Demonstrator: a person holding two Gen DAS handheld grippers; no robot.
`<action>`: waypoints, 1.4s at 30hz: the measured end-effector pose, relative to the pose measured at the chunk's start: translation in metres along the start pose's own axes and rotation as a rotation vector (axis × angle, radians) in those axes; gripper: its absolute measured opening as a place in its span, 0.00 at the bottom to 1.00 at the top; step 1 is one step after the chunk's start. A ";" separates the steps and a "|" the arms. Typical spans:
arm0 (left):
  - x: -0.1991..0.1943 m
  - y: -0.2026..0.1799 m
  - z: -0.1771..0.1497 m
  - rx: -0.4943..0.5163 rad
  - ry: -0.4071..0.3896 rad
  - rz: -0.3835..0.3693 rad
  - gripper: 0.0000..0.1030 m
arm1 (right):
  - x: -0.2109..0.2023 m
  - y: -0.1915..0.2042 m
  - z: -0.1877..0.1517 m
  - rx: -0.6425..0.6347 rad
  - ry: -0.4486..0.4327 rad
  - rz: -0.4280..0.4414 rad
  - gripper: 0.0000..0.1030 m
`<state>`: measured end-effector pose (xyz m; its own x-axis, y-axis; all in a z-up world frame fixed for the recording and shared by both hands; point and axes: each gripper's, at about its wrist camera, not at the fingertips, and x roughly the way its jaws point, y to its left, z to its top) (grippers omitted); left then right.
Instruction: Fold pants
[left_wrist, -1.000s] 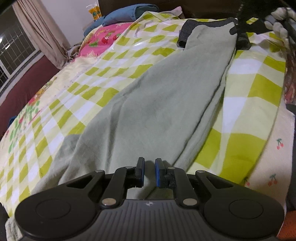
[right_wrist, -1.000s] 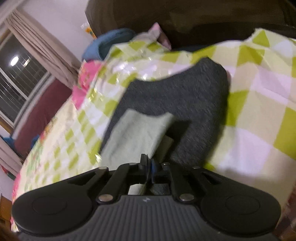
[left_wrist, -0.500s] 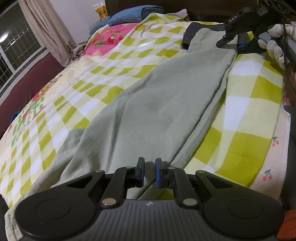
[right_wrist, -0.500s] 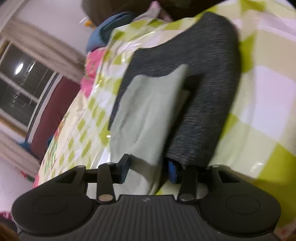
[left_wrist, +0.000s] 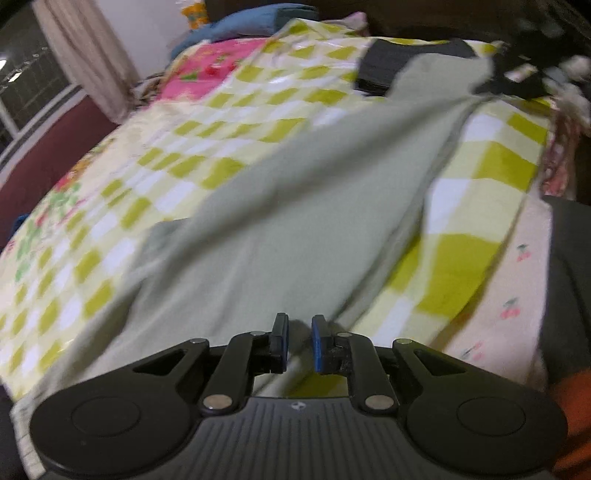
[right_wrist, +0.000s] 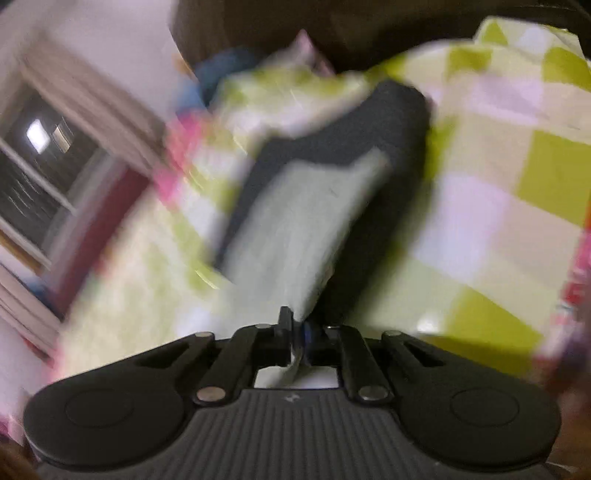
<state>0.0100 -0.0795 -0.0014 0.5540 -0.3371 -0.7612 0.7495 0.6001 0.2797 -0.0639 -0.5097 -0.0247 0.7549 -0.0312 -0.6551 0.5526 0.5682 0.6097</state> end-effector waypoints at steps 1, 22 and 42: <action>-0.006 0.010 -0.004 -0.021 -0.001 0.019 0.30 | -0.010 0.001 -0.001 -0.006 -0.008 0.000 0.12; 0.004 0.197 -0.100 -0.402 -0.020 0.357 0.47 | 0.194 0.322 -0.158 -0.860 0.544 0.341 0.39; -0.012 0.179 -0.126 -0.355 0.086 0.532 0.47 | 0.128 0.336 -0.157 -0.968 0.249 0.297 0.30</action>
<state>0.0916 0.1231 -0.0159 0.7750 0.1230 -0.6199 0.2066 0.8777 0.4324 0.1626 -0.1941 0.0266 0.6587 0.3257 -0.6783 -0.2462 0.9451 0.2147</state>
